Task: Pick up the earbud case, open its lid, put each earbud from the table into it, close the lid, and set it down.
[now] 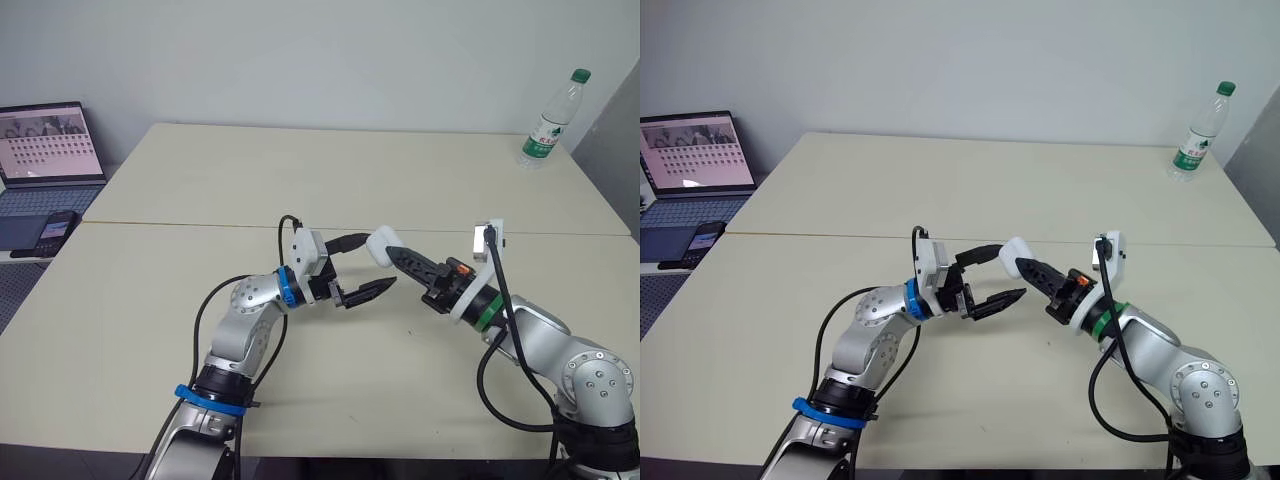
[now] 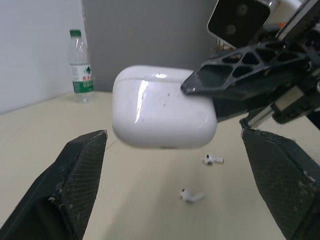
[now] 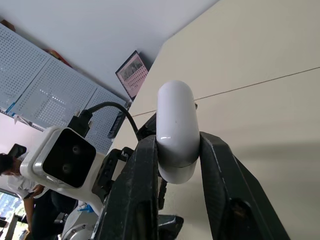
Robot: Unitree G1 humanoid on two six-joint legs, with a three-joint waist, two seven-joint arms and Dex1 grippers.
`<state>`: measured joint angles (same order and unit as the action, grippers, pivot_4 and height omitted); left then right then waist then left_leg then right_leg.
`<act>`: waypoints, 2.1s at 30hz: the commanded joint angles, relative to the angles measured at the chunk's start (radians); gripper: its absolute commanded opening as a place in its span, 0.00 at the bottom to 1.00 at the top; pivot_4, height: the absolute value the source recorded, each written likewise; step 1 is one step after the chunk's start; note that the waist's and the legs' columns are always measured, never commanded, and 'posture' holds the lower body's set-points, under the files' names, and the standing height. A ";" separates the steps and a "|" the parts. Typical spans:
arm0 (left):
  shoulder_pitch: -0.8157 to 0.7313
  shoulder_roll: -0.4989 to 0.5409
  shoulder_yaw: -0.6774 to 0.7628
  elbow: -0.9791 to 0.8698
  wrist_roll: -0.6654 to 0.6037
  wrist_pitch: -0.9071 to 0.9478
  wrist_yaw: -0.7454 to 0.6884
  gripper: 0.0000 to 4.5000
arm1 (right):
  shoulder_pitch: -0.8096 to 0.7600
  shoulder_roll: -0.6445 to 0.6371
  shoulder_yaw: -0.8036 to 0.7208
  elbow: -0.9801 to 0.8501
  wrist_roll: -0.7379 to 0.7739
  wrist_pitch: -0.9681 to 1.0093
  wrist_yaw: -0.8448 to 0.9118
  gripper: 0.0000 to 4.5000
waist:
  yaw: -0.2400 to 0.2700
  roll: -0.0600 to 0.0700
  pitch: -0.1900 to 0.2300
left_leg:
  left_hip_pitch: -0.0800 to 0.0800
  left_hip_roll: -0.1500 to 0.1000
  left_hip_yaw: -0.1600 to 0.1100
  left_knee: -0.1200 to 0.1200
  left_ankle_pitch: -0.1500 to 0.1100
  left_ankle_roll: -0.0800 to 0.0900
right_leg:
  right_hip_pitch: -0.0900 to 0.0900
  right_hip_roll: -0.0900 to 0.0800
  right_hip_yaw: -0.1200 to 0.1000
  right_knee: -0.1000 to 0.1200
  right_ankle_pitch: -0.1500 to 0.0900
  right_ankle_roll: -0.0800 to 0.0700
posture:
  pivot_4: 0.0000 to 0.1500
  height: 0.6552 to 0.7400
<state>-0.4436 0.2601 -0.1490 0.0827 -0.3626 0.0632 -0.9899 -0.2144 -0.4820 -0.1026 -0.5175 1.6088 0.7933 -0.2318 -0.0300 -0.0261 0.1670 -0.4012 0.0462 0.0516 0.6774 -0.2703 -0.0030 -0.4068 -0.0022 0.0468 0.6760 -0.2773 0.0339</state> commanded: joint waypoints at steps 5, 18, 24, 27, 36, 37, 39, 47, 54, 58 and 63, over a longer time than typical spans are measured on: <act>-0.086 0.154 0.023 -0.042 -0.130 0.333 -0.128 0.99 | 0.051 -0.195 -0.028 0.056 -0.153 0.070 0.379 0.17 | -0.001 0.000 0.000 | 0.000 0.000 0.000 0.000 0.000 0.000 | 0.000 0.000 -0.001 -0.001 0.000 0.000 | 1.00 0.95; -0.152 0.223 -0.004 -0.083 -0.335 0.734 -0.302 0.99 | -0.042 -0.311 0.079 0.100 -0.495 0.048 0.950 0.17 | 0.000 -0.004 0.003 | 0.000 0.000 0.000 -0.001 0.000 0.000 | -0.001 0.000 -0.003 -0.002 0.000 0.000 | 1.00 0.95; -0.149 0.205 -0.008 -0.102 -0.348 0.764 -0.311 0.99 | -0.084 -0.270 0.082 0.097 -0.533 0.057 1.005 0.17 | 0.001 -0.005 0.004 | 0.000 0.000 0.000 -0.001 0.000 0.000 | -0.001 0.000 -0.002 -0.002 0.000 0.000 | 1.00 0.95; -0.148 0.206 -0.013 -0.108 -0.345 0.769 -0.313 0.99 | -0.099 -0.263 0.082 0.101 -0.544 0.066 1.023 0.17 | 0.001 -0.005 0.004 | 0.000 0.000 0.000 -0.001 0.000 0.000 | -0.001 0.000 -0.002 -0.002 0.000 0.000 | 1.00 0.95; -0.132 0.204 0.001 -0.126 -0.356 0.781 -0.309 0.99 | -0.106 -0.244 0.097 0.102 -0.595 0.065 1.057 0.17 | 0.001 -0.005 0.004 | 0.000 0.000 -0.001 -0.001 0.000 0.000 | -0.001 0.000 -0.002 -0.002 0.000 -0.001 | 1.00 0.95; -0.132 0.204 0.002 -0.125 -0.357 0.780 -0.309 0.99 | -0.107 -0.242 0.098 0.102 -0.599 0.066 1.059 0.17 | 0.001 -0.005 0.004 | 0.000 0.000 -0.001 -0.001 0.000 0.000 | -0.001 0.000 -0.002 -0.002 0.000 -0.001 | 1.00 0.95; -0.135 0.205 0.008 -0.121 -0.361 0.780 -0.310 0.91 | -0.106 -0.240 0.099 0.104 -0.609 0.064 1.065 0.17 | 0.001 -0.005 0.004 | 0.000 0.000 -0.001 -0.001 0.000 0.000 | -0.001 0.000 -0.002 -0.002 0.000 -0.001 | 1.00 0.95; -0.136 0.207 0.002 -0.116 -0.365 0.778 -0.319 0.37 | -0.103 -0.232 0.097 0.099 -0.629 0.064 1.077 0.17 | 0.001 -0.005 0.004 | 0.000 0.000 -0.001 -0.001 0.000 0.000 | -0.001 0.000 -0.002 -0.002 0.000 -0.001 | 1.00 0.95; -0.138 0.201 -0.008 -0.107 -0.352 0.768 -0.327 0.18 | -0.096 -0.241 0.091 0.085 -0.614 0.096 1.071 0.25 | 0.001 -0.005 0.004 | 0.000 0.000 0.000 -0.001 0.000 0.000 | -0.001 0.000 -0.002 -0.002 0.001 -0.002 | 1.00 0.95; -0.139 0.204 -0.006 -0.104 -0.350 0.768 -0.327 0.18 | -0.102 -0.243 0.080 0.074 -0.613 0.111 1.046 0.56 | 0.001 -0.005 0.004 | 0.000 0.000 0.000 -0.001 0.000 0.000 | -0.001 0.000 -0.003 -0.002 0.002 -0.004 | 1.00 0.95; -0.129 0.212 -0.013 -0.098 -0.334 0.755 -0.328 0.18 | -0.126 -0.243 0.064 0.067 -0.602 0.134 0.993 0.97 | 0.001 -0.005 0.004 | 0.000 0.000 -0.001 -0.001 0.000 0.000 | -0.001 0.000 -0.002 -0.001 0.002 -0.004 | 1.00 0.95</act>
<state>-0.5684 0.4688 -0.1604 -0.0022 -0.6921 0.8386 -1.3025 -0.3090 -0.7188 -0.0030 -0.4124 0.9926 0.9184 0.7720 -0.0294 -0.0312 0.1715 -0.4014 0.0460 0.0513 0.6767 -0.2705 -0.0029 -0.4075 -0.0026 0.0443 0.6746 -0.2753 0.0300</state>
